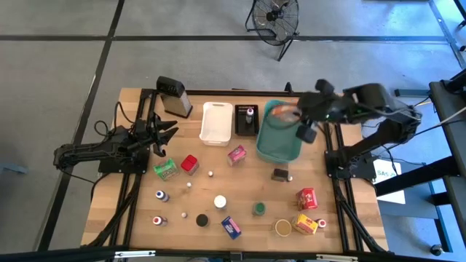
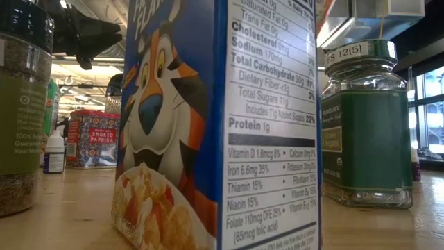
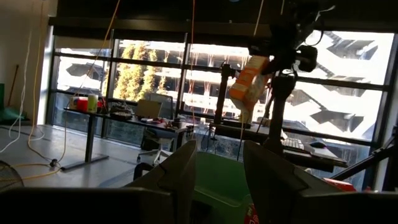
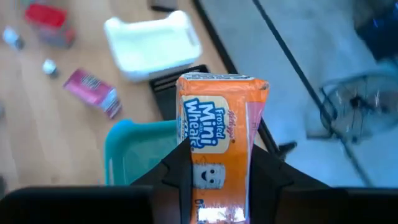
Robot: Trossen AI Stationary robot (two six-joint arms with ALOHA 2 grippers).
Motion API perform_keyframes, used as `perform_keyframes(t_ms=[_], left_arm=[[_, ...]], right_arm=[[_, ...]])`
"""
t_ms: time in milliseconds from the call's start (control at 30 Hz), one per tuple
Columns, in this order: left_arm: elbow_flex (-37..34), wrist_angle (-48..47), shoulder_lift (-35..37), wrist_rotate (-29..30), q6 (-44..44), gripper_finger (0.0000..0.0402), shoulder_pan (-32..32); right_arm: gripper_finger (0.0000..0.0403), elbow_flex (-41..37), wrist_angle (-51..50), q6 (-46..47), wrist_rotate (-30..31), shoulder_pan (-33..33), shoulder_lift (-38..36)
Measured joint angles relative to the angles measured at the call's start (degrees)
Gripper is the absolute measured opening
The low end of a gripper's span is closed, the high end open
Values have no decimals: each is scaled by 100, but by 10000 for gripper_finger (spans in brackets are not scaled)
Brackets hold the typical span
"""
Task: Pick & Place Kitchen Items
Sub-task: Put the orange cereal box into the green bin
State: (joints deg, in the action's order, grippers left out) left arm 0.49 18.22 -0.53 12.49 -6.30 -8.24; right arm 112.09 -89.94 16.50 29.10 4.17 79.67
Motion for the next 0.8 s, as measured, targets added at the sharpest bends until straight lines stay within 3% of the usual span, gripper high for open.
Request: perform_keyframes(t_ms=[400, 800], left_arm=[[0, -2, -1, 2, -1, 128, -1], [1, 0, 0, 52, -1, 128, 0]], right_arm=[[103, -1530, 220, 492, -213, -1913, -211], [103, -3793, 2981, -2187, -2458, -3380, -185]])
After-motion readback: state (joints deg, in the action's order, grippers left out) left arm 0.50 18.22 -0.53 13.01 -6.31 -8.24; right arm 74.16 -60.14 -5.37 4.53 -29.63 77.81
